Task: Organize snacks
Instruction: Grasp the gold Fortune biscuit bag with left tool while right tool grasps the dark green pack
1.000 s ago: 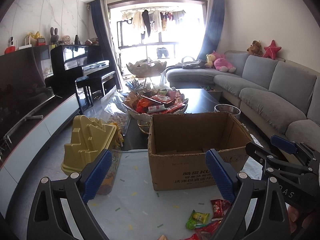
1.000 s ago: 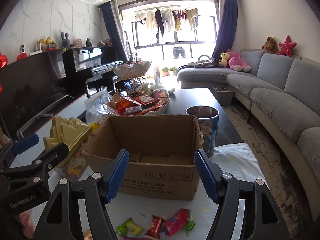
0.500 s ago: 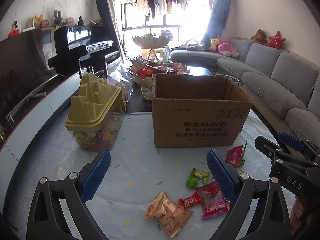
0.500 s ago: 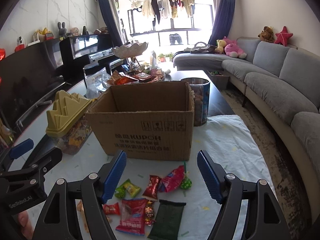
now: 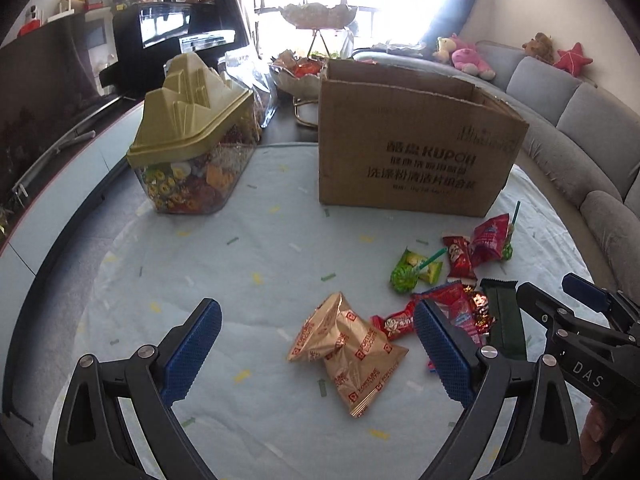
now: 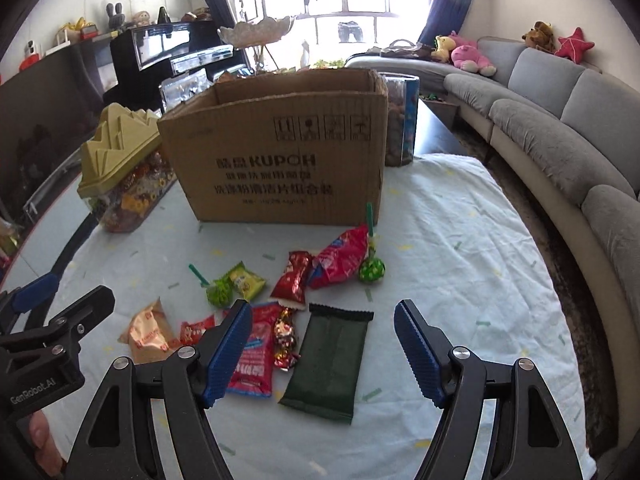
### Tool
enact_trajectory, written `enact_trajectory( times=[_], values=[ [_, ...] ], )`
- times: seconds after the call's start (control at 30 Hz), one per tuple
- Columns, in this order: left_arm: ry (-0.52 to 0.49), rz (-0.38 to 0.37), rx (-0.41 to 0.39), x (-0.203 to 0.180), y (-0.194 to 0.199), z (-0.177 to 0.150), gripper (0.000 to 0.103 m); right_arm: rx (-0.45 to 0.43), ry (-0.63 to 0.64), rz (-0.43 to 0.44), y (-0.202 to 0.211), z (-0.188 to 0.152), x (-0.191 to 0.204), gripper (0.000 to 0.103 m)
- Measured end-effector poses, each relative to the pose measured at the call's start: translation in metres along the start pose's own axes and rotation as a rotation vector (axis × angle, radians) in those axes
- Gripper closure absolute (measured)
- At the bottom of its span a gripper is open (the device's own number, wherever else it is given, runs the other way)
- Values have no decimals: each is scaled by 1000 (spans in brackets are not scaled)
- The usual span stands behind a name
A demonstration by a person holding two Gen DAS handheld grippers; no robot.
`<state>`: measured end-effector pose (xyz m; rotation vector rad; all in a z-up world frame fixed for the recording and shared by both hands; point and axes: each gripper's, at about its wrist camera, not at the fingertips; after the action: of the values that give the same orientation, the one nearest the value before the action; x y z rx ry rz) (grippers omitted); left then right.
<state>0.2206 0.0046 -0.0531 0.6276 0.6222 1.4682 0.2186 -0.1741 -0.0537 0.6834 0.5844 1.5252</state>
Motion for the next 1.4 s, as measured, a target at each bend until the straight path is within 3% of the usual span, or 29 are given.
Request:
enact_trajectory(
  times=[0.47, 0.8, 0.9, 1.13, 1.27, 1.4],
  values=[
    [21, -21, 101, -1, -33, -25, 5, 136, -27, -13, -31, -34, -9, 29],
    [42, -22, 129, -1, -57, -24, 6, 165, 2, -27, -49, -37, -3, 29],
    [39, -24, 137, 0, -62, -24, 9, 155, 10, -39, -53, -35, -1, 29],
    [41, -59, 156, 3, -66, -25, 35, 130, 22, -65, -57, -32, -2, 31],
    [38, -71, 155, 3, -65, -26, 43, 117, 17, -63, -53, -32, -3, 56],
    [32, -76, 151, 0, -61, -27, 51, 121, 0, -60, -51, -32, -8, 58]
  ],
)
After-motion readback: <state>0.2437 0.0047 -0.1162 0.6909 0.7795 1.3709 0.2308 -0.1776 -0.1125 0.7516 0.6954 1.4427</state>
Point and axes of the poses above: each gripper's, at about its wrist camera, not at the fingertips, and y roughly against the way its jaws point, x to its left, z to its top, and after that the axes turned 2 degrees about -x, right-handed
